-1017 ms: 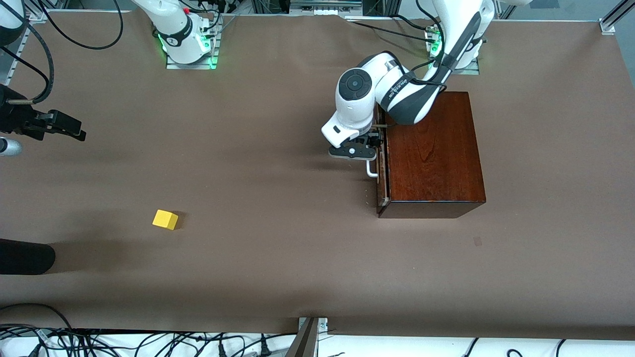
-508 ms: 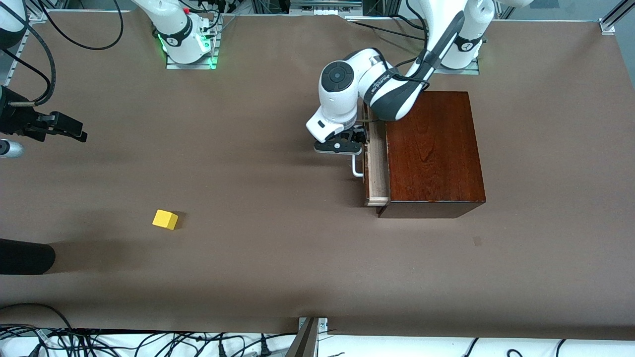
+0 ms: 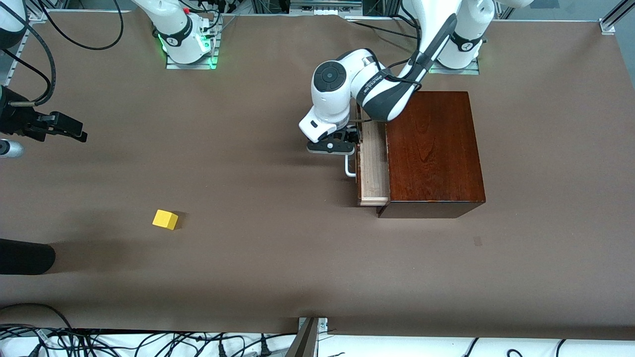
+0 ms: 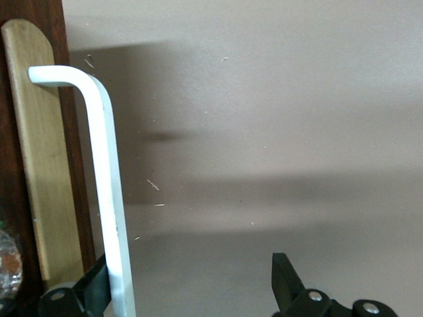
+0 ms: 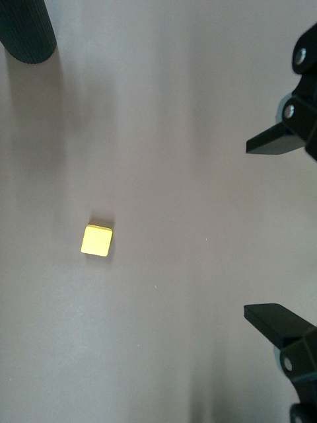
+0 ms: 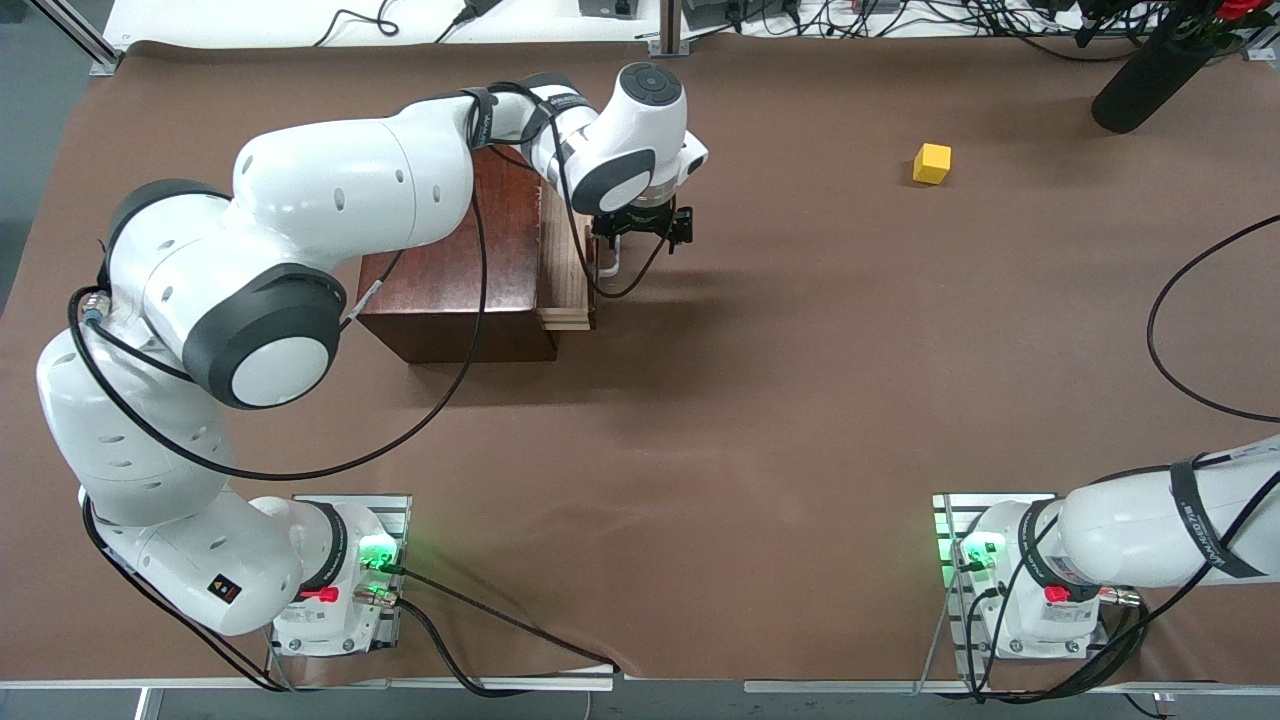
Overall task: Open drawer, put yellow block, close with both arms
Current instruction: 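Pull the drawer handle outward with the left gripper to open it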
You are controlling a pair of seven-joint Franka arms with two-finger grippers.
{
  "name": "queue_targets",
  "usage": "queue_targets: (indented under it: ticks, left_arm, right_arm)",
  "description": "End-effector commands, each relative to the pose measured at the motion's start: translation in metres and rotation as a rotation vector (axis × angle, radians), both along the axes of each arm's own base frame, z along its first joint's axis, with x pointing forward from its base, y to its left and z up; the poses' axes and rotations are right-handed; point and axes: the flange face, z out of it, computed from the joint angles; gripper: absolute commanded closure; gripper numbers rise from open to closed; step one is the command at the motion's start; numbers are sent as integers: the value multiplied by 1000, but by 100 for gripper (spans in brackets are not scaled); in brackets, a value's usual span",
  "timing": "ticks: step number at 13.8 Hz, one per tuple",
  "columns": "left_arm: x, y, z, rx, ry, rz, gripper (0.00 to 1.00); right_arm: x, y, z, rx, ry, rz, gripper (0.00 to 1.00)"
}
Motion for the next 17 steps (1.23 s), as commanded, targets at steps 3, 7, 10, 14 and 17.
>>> queue_targets:
  ticks: [3,7,10,14,17]
  left_arm:
    - [-30,-64,0,-85,22,-11,0]
    - [-29,-70,1,-95,16,-12,0]
    - [-33,-76,1,-109,26,-2,0]
    - [-35,-82,-2,-136,22,3,0]
    - [-30,-78,0,-129,8,-9,0]
  right_arm:
    - [-1,1,3,-16,-4,-8,0]
    - [-1,1,3,-16,-4,-8,0]
    - [-1,1,3,-16,-4,-8,0]
    - [-1,1,5,-16,-11,-8,0]
    - [-1,0,5,-14,-14,-11,0]
